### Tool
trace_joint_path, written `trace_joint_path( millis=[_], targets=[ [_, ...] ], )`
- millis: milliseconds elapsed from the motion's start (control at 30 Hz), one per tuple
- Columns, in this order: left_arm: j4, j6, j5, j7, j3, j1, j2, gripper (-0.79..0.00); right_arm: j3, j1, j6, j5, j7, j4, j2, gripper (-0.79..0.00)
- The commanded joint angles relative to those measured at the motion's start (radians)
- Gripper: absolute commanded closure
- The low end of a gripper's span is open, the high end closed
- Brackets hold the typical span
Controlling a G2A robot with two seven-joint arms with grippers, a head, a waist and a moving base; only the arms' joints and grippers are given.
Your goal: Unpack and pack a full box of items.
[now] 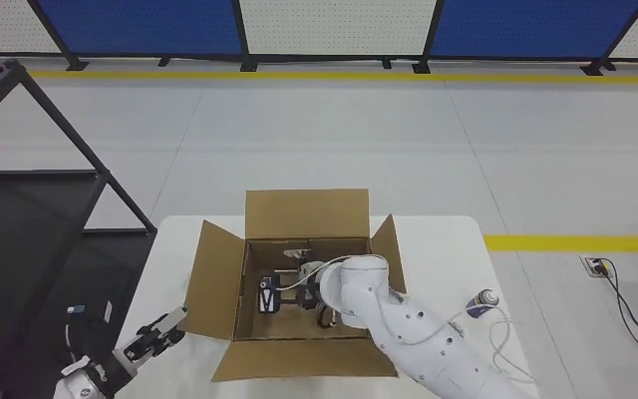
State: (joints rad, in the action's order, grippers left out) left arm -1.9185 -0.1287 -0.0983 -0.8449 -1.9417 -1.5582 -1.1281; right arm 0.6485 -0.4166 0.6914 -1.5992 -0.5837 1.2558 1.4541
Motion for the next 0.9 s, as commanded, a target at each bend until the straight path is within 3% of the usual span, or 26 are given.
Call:
trace_joint_path(
  millis=[0, 367, 433, 533, 567, 733, 867],
  targets=[
    [0.0, 0.0, 0.0, 0.0, 0.0, 0.0, 0.0, -0.785, -0.002, 0.002, -0.001, 0.0, 0.004, -0.006, 0.001, -0.785],
    [-0.029, 0.02, 0.043, 0.016, 0.039, -0.005, 0.006, -0.785, 0.013, -0.031, -0.021, -0.039, 0.028, 0.018, -0.007, -0.785],
    [-0.029, 0.034, 0.045, 0.023, 0.044, 0.002, 0.008, -0.73, 0.02, -0.041, -0.02, -0.051, 0.03, 0.028, -0.009, -0.785],
    [-0.029, 0.05, 0.048, 0.025, 0.054, 0.012, 0.011, -0.477, 0.035, -0.056, -0.025, -0.06, 0.029, 0.041, -0.012, -0.785],
    [-0.03, 0.052, 0.049, 0.02, 0.059, 0.014, 0.012, -0.351, 0.039, -0.06, -0.025, -0.062, 0.029, 0.046, -0.013, -0.785],
    [-0.034, 0.054, 0.053, 0.012, 0.071, 0.024, 0.016, -0.283, 0.06, -0.079, -0.024, -0.07, 0.022, 0.067, -0.017, -0.785],
    [-0.034, 0.042, 0.045, 0.005, 0.076, 0.027, 0.02, -0.015, 0.07, -0.087, -0.016, -0.072, 0.013, 0.079, -0.017, -0.785]
  ],
)
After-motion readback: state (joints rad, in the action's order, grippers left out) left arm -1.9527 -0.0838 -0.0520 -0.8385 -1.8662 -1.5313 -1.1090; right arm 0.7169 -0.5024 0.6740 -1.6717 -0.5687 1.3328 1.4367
